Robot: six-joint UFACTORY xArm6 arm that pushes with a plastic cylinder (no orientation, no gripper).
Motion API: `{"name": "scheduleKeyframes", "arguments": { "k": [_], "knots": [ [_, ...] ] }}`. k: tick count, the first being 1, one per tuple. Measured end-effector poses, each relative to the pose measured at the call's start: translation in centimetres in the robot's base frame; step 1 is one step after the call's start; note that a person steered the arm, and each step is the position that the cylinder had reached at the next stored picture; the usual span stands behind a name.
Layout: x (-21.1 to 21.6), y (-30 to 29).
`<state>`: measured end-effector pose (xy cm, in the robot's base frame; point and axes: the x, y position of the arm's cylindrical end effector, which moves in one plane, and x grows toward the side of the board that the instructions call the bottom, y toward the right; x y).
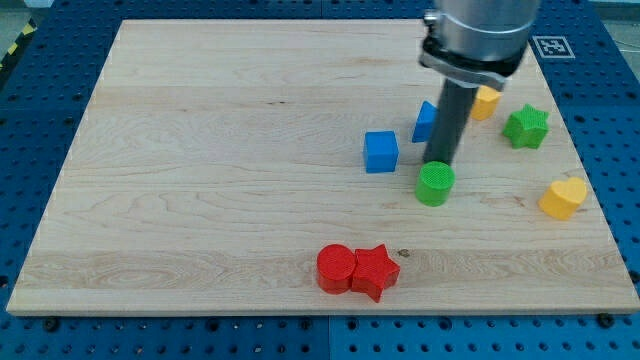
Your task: Drag the green circle diagonally bottom left to the blue cube
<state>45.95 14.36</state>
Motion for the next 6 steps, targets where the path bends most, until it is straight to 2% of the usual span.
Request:
{"name": "scheduleKeyframes", "arguments": {
  "k": [1, 2, 4, 5, 6],
  "knots": [
    [0.9, 2.2],
    [3.8, 0.0],
    [3.4, -13.3],
    [3.2, -15.1],
    [4.4, -14.0]
  ]
}}
